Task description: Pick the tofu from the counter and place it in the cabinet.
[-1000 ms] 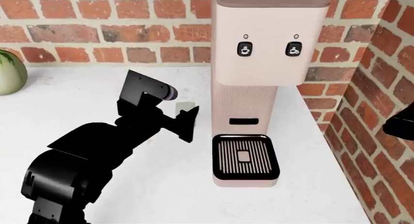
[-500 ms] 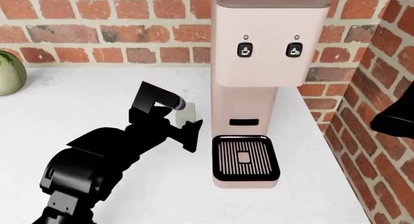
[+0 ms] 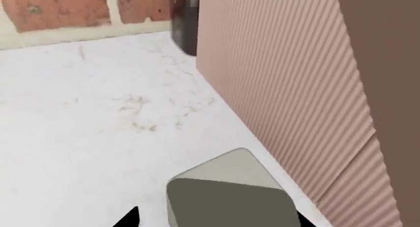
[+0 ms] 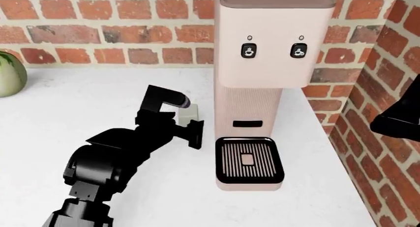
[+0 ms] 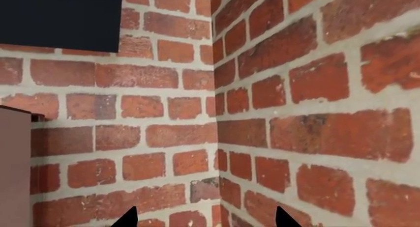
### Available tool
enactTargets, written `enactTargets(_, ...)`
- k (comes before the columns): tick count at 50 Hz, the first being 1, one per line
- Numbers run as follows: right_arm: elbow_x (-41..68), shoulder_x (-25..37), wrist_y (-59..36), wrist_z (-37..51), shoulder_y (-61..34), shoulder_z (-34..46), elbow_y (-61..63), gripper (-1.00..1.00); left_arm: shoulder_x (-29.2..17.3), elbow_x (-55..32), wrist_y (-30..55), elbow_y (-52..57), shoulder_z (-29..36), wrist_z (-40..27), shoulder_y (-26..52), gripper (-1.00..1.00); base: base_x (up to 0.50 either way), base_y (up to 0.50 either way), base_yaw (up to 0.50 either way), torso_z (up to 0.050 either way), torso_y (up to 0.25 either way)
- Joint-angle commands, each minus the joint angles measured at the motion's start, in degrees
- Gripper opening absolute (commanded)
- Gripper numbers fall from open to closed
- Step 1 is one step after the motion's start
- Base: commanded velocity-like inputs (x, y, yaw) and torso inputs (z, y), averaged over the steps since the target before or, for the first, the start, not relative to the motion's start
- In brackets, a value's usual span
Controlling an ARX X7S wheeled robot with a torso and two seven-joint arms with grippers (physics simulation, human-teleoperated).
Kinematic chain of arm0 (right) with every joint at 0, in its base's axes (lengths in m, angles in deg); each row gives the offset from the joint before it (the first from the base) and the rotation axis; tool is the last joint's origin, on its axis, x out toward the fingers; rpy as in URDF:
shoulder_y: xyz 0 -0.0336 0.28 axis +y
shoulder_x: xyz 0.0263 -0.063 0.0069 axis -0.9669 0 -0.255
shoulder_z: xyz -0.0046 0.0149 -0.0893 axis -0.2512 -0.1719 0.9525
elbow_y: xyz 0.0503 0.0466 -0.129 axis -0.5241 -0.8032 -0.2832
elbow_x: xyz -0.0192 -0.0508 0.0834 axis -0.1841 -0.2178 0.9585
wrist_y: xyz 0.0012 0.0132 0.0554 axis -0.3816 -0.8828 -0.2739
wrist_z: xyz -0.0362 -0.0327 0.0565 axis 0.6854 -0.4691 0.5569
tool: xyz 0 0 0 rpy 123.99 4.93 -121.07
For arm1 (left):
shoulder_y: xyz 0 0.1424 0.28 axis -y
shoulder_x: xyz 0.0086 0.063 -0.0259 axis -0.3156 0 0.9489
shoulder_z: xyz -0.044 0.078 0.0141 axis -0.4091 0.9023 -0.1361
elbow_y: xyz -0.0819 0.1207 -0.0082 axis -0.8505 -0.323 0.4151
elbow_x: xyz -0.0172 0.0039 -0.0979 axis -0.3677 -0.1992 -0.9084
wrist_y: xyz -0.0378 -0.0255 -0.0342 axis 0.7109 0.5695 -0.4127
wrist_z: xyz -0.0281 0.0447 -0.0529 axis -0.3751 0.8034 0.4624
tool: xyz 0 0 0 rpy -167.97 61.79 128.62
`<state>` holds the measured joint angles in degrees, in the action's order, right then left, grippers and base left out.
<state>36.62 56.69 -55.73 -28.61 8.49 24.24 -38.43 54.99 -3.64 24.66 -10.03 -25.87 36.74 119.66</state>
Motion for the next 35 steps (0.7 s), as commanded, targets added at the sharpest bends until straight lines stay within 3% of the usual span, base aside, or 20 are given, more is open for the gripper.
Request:
enactTargets(1, -0.69, -0.38, 0.0, -0.1, -0.73, 1.16, -0.49, 1.0, 1.14, 0.56, -5.57, -5.28, -0.25, -0.67, 1.03, -1.0, 0.0, 0.0, 0.0, 0.0, 0.0)
enactTargets(15, -1.01, -0.59, -0.12, -0.12, -1.67, 2.03, -0.93, 1.0, 0.09, 0.09, -6.7, -0.61, -3.65, -4.98, 0.54, -1.0, 0.0, 0.0, 0.0, 0.0, 0.0)
enactTargets(25, -0.85, -0.56, 0.56, -0.3, -0.29, 0.83, -0.67, 1.0, -4.49, -2.93, 3.75, 23.53, -9.18, -12.13, -4.34, -1.0, 0.0, 0.0, 0.0, 0.0, 0.0)
enactTargets(35, 0.02, -0.14, -0.02, -0.14, -0.93, 0.95, -0.17, 1.0, -3.98, -12.45, 18.22, 47.88, -20.48, -18.11, -4.16, -1.0, 0.0, 0.0, 0.0, 0.0, 0.0)
